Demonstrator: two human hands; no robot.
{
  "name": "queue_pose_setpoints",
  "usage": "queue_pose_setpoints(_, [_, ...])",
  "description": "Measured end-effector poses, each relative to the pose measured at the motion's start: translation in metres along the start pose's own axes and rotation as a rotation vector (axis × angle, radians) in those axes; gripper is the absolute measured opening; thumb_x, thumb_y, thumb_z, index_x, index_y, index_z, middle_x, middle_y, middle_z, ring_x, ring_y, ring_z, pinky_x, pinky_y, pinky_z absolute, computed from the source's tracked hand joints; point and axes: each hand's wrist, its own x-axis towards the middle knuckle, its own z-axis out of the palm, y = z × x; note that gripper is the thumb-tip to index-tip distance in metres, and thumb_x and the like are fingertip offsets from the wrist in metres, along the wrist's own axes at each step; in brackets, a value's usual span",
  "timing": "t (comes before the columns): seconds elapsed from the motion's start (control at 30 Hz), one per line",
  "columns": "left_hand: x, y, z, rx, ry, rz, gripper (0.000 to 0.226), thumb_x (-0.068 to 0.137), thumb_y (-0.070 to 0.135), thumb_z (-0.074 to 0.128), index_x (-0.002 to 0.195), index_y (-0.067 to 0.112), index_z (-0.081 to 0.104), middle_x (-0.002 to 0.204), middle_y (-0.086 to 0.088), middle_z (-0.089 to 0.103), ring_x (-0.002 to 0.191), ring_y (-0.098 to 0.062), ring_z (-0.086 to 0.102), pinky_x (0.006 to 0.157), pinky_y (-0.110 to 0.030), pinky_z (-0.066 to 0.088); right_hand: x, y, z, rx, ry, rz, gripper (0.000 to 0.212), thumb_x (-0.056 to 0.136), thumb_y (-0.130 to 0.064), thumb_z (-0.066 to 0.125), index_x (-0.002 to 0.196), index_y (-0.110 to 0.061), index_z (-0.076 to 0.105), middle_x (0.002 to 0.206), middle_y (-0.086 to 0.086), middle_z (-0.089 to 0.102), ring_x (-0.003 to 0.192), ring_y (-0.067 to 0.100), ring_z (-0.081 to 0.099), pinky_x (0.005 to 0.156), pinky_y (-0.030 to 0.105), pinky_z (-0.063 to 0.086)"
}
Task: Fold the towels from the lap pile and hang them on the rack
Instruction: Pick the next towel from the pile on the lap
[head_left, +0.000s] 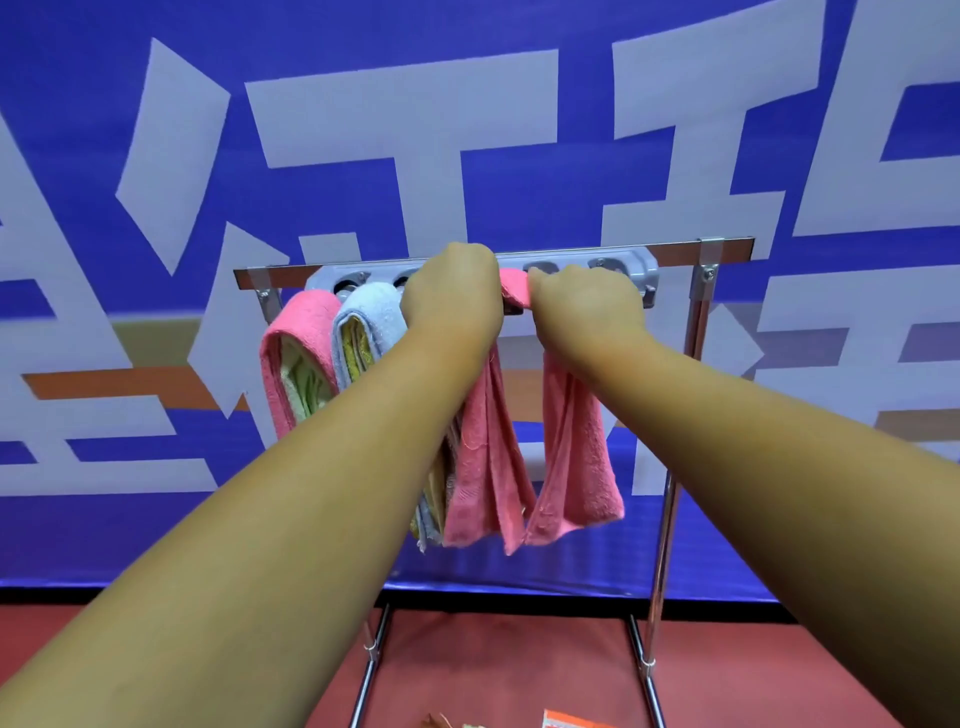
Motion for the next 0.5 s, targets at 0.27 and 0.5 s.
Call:
queue_pose_setpoints(0.27, [-0.014, 0.004, 0.020, 0.140, -0.079, 0.040, 0.030, 0.093, 0.006, 0.063, 0.122, 0.013, 0.070, 0.124, -0.009, 0.064, 0.122, -0.035, 0.062, 0.077, -0.041, 0.049, -0.015, 0.002, 0.039, 0.029, 0.061, -0.035, 0.057, 0.086, 0.001, 0.055, 0.139, -0.017, 0.049, 0.063, 0.000, 0.035, 0.053, 0.026, 0.041, 0.051, 0.031, 0.033])
queue_pose_setpoints(0.5, [-0.036, 0.006, 0.040, -0.040, -0.054, -0.061, 0.020, 0.100, 0.013, 0.060, 0.118, 0.012, 0.068, 0.106, -0.009, 0.064, 0.109, -0.035, 0.069, 0.068, -0.041, 0.045, -0.034, -0.001, 0.065, 0.249, 0.123, 0.066, 0.017, 0.099, -0.023, 0.053, 0.115, -0.018, 0.049, 0.078, 0.003, 0.051, 0.068, 0.036, 0.051, 0.055, 0.036, 0.032])
